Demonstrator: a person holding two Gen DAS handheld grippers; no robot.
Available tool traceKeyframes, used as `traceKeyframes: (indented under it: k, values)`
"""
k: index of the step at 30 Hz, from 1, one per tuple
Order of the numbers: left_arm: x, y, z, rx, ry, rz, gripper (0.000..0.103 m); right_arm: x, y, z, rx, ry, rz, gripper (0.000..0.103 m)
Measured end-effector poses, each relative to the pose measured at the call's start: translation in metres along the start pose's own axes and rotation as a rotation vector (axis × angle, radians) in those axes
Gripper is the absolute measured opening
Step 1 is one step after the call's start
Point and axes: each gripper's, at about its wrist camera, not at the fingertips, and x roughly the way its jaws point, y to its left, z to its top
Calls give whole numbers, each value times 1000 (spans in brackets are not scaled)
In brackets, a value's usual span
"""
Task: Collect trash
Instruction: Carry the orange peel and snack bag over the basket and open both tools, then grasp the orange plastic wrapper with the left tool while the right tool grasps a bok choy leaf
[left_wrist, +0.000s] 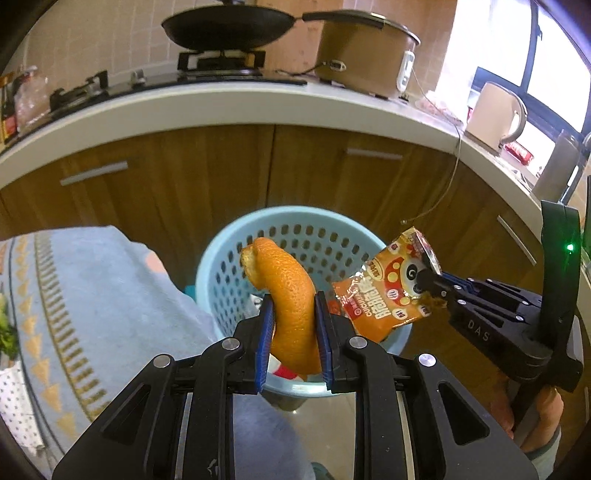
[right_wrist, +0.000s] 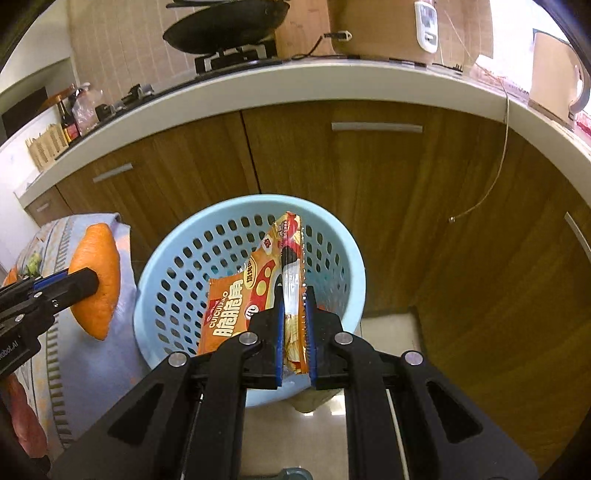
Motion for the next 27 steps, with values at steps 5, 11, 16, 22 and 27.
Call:
traceKeyframes:
  k: [5,11,16,22,27]
  values:
    - [13,1,-2,-9,39,-12,26,8,-2,-3,4,23,1,9]
    - [12,5,-3,-20,43,-12,47,14,2,-6,3,44,8,12]
    - [4,10,-2,-32,25,-4,51,14,6,-6,-1,40,18,27]
    - [-8,20,-5,-57,3,4,51,7,13,-4,-10,22,27,35]
    - [-27,33,-10,-93,-31,16,51,-1,28,1,-34,-3,48,39]
